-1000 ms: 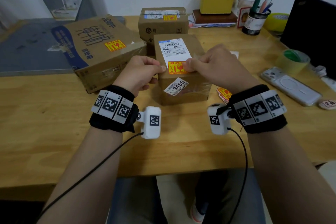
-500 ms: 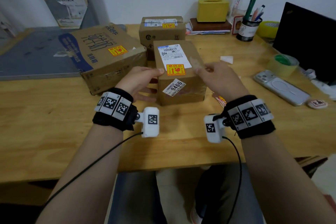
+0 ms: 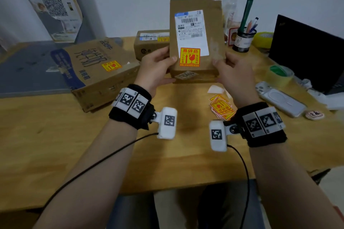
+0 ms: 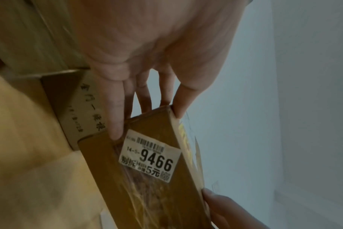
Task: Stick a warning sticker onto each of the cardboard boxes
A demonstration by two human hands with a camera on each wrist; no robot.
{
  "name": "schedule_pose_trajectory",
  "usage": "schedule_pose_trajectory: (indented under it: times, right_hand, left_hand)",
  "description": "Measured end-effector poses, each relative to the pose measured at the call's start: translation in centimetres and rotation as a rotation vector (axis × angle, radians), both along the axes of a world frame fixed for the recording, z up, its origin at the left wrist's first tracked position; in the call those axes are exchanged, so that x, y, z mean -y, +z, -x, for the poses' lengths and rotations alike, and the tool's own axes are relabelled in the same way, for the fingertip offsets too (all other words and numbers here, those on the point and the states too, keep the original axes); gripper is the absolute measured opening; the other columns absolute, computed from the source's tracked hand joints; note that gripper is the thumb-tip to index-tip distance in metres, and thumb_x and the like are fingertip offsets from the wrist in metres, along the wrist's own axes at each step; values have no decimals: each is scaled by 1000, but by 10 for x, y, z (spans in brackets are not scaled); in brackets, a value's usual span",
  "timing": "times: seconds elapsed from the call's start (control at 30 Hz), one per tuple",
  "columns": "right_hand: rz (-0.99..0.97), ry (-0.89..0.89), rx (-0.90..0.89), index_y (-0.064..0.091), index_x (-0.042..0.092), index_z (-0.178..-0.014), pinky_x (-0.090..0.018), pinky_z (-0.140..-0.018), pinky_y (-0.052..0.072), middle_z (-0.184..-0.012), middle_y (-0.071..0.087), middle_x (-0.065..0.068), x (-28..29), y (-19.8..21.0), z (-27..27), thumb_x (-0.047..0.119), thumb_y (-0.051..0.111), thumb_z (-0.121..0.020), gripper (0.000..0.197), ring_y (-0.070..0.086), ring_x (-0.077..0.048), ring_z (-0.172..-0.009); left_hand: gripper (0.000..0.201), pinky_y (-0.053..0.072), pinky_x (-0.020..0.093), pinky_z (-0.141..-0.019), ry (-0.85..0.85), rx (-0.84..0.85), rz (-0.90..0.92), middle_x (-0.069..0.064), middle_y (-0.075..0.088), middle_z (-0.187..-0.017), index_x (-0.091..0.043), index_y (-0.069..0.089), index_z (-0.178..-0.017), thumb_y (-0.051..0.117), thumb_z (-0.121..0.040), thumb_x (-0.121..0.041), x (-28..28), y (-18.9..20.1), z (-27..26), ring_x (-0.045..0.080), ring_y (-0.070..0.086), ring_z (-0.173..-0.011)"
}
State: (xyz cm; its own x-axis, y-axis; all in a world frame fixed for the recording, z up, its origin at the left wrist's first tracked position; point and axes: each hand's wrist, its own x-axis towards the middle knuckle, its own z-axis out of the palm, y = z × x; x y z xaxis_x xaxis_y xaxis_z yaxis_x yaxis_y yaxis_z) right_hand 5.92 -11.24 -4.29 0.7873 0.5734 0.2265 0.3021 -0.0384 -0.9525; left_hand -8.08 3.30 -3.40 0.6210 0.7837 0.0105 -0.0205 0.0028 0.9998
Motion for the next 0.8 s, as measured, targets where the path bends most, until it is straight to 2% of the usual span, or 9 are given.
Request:
schedule_pose_trajectory:
  times: [0.17,0.27,0.37,0.43,0.47,0.53,0.63,0.7,0.8]
  right_hand:
    - [49,-21,-31,71,33,-115,-47,-96,59,-110,75,15,-17,6,-30,23,60,-90,29,70,-11,-103]
    - [88,-10,-50,69,29,-124,-45,-94,60,-111,75,14,-36,4,-51,26,62,-89,36,71,-11,-102]
    - [146,16,-96,65,29,-124,-38,-89,61,-104,72,17,-52,-1,-66,22,63,-91,33,70,-7,-96]
    - [214,70,-154,66,26,-120,-41,-87,63,-100,72,12,-61,-6,-71,18,63,-94,28,71,-11,-90]
    - [263,92,-157,67,27,-119,-44,-88,62,-104,73,7,-64,-8,-74,20,65,-94,27,72,-15,-92]
    - [344,99,-120,66,30,-120,-44,-89,61,-111,72,4,-69,-8,-78,28,68,-93,28,71,-19,-100]
    - [454,98,-60,63,24,-119,-27,-65,54,-100,66,5,-69,8,-77,36,65,-96,26,64,-15,-91]
    - [535,119,-1,62,20,-126,-22,-57,47,-111,64,1,-71,17,-78,35,62,-99,31,59,-15,-87]
    - [569,133,126,53,17,-146,-26,-78,40,-141,57,-1,-75,33,-72,38,64,-98,54,53,-17,-108]
  left_hand:
    - [39,60,53,-87,3,-3,12,1,64,-132,-20,56,-138,56,-100,-11,-17,3,-53,26,62,-119]
    - [40,61,53,-82,11,-74,40,8,61,-135,-15,53,-140,56,-100,-10,-29,-3,-78,32,63,-117]
    - [43,62,49,-81,-9,-162,95,11,61,-135,-13,50,-144,55,-101,-11,-36,-12,-91,34,63,-117]
    - [42,60,50,-87,-4,-219,111,11,57,-135,-12,48,-145,52,-103,-12,-40,-18,-97,31,59,-116]
    - [40,59,49,-88,-1,-245,108,12,56,-134,-11,49,-144,51,-103,-14,-42,-20,-99,31,57,-114]
    - [37,60,46,-80,-7,-290,108,14,57,-133,-10,52,-139,50,-103,-20,-46,-23,-101,34,59,-115]
    - [33,56,39,-68,-43,-315,100,12,60,-128,-14,57,-130,52,-101,-29,-42,-13,-96,33,59,-115]
    - [25,54,37,-71,-59,-319,52,12,62,-125,-18,61,-120,49,-102,-31,-38,-4,-91,33,60,-113]
    - [12,52,37,-75,-63,-281,0,9,63,-119,-24,59,-98,48,-104,-27,-34,15,-79,31,59,-109]
